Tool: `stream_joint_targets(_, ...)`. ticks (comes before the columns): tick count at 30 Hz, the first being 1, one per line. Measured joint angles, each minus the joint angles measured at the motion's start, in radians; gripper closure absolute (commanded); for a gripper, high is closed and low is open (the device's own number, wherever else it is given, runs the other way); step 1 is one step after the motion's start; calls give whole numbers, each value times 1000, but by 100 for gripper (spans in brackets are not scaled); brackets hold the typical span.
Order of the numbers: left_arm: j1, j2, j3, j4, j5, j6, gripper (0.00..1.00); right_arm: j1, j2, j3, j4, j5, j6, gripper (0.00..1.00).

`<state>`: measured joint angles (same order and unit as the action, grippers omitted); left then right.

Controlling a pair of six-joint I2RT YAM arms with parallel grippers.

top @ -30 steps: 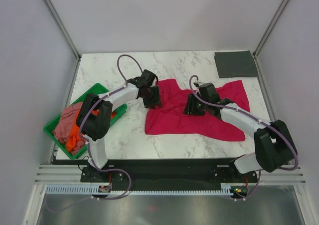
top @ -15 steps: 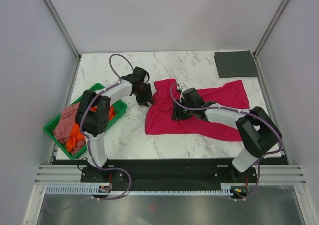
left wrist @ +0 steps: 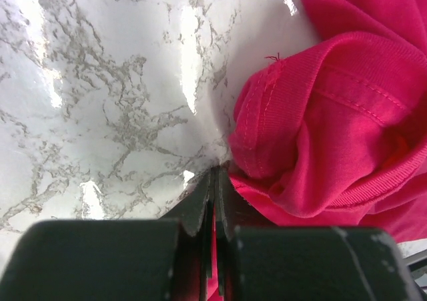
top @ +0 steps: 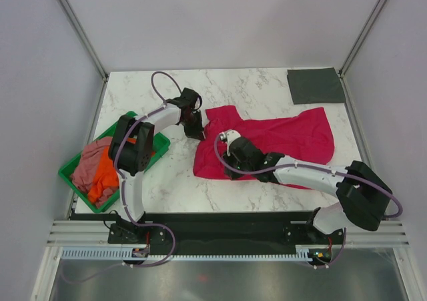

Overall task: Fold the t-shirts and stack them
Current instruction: Flatten the tshirt out

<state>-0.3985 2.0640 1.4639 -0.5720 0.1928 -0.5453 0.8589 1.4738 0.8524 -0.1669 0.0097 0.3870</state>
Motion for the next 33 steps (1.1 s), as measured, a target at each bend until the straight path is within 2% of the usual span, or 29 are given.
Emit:
stream_joint_targets(3,0,4,0,-2,0,0,98,76,-27,-74,17,27,13,98)
stream_joint_targets(6,1,4,0,-2,1,0,98,124,-26,-153,14,60,26,89)
stream_joint_targets(7,1,4,0,-1,1,0,94,139,-26,-167,6,76,29,81)
stream_joint_targets(8,1,3,0,-2,1,0,78,155,-26,-175,-6,94,36,78)
stream_joint_targets(10,2,-2,0,-2,1,1,59,182,-38,-175,-26,136,47,66)
stream_joint_targets(13,2,-44,-18,-4,-8,0,53,192,-104,-174,-82,189,70,59)
stream_joint_targets(16,-3,-169,-83,-10,-26,0,53,190,-234,-168,-150,245,116,57)
stream_joint_targets(19,-32,-326,-143,-12,-37,-3,57,190,-356,-144,-203,299,171,57)
stream_joint_targets(23,-156,-463,-180,0,-43,-3,59,189,-427,-95,-266,366,230,57)
stream_joint_targets(27,-288,-431,-195,5,-43,-3,62,188,-426,-76,-314,399,253,57)
stream_joint_targets(33,-349,-304,-211,-7,-64,-4,62,186,-445,-76,-367,420,254,56)
